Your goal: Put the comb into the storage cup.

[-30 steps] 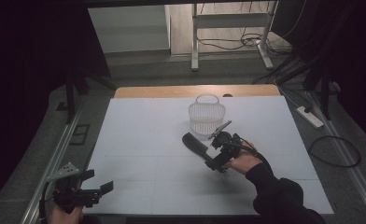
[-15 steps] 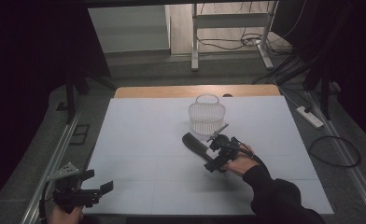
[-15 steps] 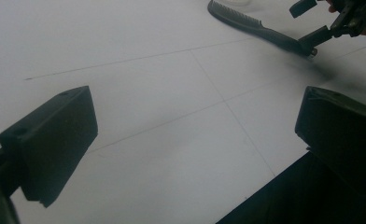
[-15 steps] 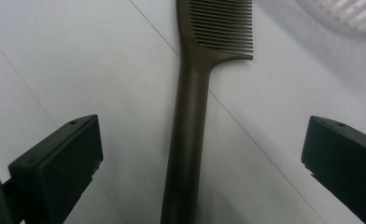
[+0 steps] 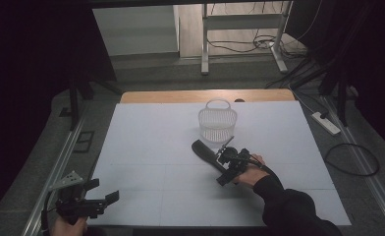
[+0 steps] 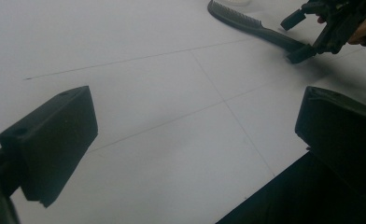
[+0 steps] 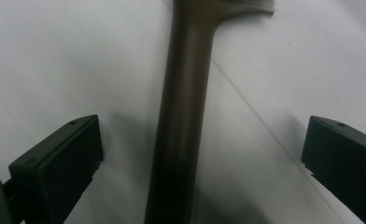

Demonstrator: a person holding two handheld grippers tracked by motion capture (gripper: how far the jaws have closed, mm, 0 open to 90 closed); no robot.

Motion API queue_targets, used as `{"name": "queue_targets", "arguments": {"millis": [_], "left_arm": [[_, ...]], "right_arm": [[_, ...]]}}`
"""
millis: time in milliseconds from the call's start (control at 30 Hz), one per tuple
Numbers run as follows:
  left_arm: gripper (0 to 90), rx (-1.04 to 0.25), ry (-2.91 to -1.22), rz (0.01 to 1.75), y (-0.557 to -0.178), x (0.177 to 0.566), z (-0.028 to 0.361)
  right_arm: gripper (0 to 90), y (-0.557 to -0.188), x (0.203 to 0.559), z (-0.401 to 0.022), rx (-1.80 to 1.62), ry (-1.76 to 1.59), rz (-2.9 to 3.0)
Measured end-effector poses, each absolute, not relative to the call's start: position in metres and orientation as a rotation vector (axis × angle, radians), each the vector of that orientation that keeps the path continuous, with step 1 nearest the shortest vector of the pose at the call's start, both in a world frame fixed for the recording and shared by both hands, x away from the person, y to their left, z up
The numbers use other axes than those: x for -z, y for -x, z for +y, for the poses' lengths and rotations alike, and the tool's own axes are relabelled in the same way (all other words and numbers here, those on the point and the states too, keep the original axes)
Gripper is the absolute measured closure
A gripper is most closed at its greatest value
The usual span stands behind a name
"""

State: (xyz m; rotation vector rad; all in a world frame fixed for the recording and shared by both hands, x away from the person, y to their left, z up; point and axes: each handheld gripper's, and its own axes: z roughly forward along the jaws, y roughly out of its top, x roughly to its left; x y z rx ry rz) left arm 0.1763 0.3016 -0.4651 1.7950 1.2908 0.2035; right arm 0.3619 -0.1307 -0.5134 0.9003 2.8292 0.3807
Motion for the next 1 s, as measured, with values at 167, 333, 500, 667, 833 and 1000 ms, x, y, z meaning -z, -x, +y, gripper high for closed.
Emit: {"name": "queue_targets", "arguments": {"millis": [167, 333, 500, 667, 833, 1000], "left_arm": [[0.0, -0.202, -1.796, 1.292, -0.176, 0.465, 0.301], [0.0, -0.202, -1.796, 1.292, -0.177, 0.465, 0.301], [0.0, -0.200, -1.798, 1.292, -0.177, 0.465, 0.301], [0.0, -0.200, -1.798, 1.293, -0.177, 0.465, 0.301], [0.0, -0.200, -1.799, 1.293, -0.177, 0.465, 0.301], [0.0, -0.201, -1.799, 1.293, -0.177, 0.465, 0.301]], "right_arm": [[0.0, -0.363, 0.514, -0.132, -0.389, -0.947, 2.831], [2.0, -0.363, 0.513, -0.132, -0.389, -0.959, 2.833], [14.9, -0.364, 0.509, -0.130, -0.403, -0.958, 2.827], [33.6, -0.364, 0.504, -0.128, -0.434, -0.942, 2.827], [51.5, -0.365, 0.501, -0.128, -0.447, -0.913, 2.837], [72.0, -0.363, 0.500, -0.127, -0.448, -0.873, 2.859]]}}
